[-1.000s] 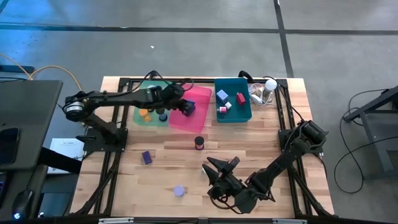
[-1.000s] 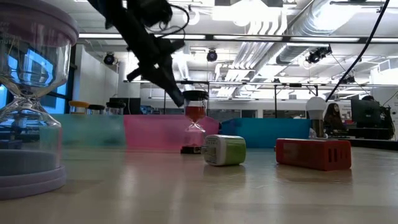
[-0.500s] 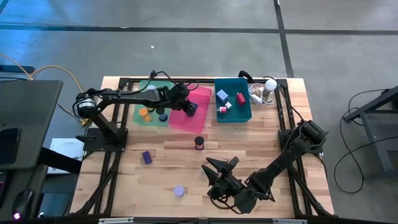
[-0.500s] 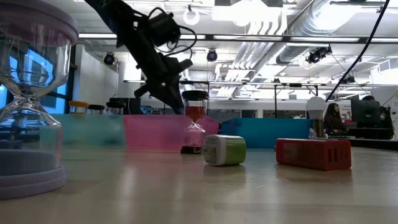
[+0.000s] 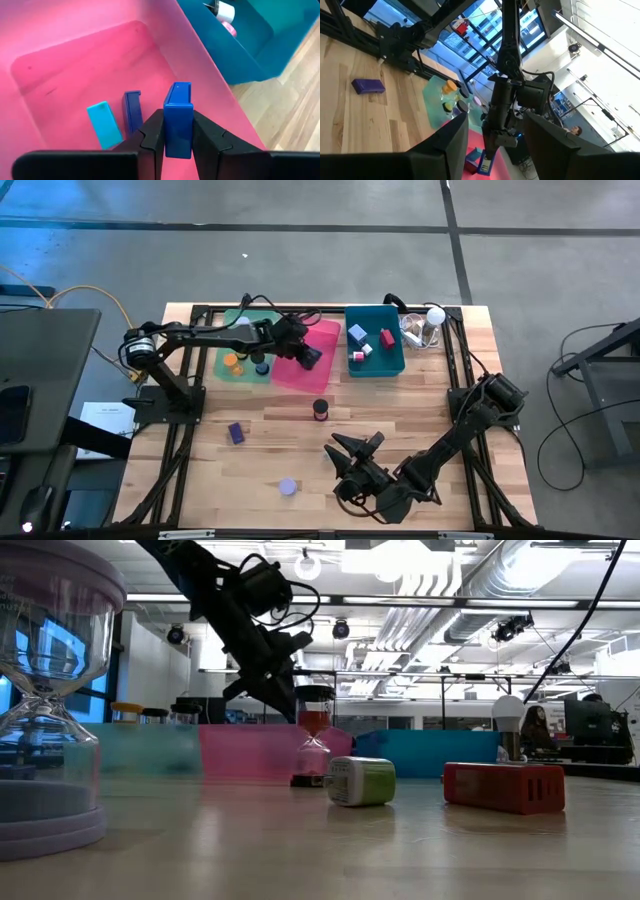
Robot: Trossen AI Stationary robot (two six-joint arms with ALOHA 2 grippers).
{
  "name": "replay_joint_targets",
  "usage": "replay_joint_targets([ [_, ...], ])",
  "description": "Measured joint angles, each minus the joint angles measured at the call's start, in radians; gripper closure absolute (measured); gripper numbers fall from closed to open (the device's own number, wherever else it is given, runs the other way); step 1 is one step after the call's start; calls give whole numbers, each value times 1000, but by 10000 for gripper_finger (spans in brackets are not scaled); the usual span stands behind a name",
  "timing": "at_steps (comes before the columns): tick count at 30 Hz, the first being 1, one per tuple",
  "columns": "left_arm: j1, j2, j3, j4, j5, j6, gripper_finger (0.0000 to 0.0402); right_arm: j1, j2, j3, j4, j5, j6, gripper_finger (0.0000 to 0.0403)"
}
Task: Pick & Place Office items
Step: Put the blue digital clock into the pink bin
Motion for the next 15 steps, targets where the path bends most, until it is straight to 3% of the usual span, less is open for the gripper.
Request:
replay_joint_targets([
  [5, 0, 0, 0, -1, 7, -1, 324, 0, 0, 0, -21, 0, 7, 227],
  [15, -2, 0, 0, -1, 42, 8, 269, 0, 0, 0, -21, 2, 8, 227],
])
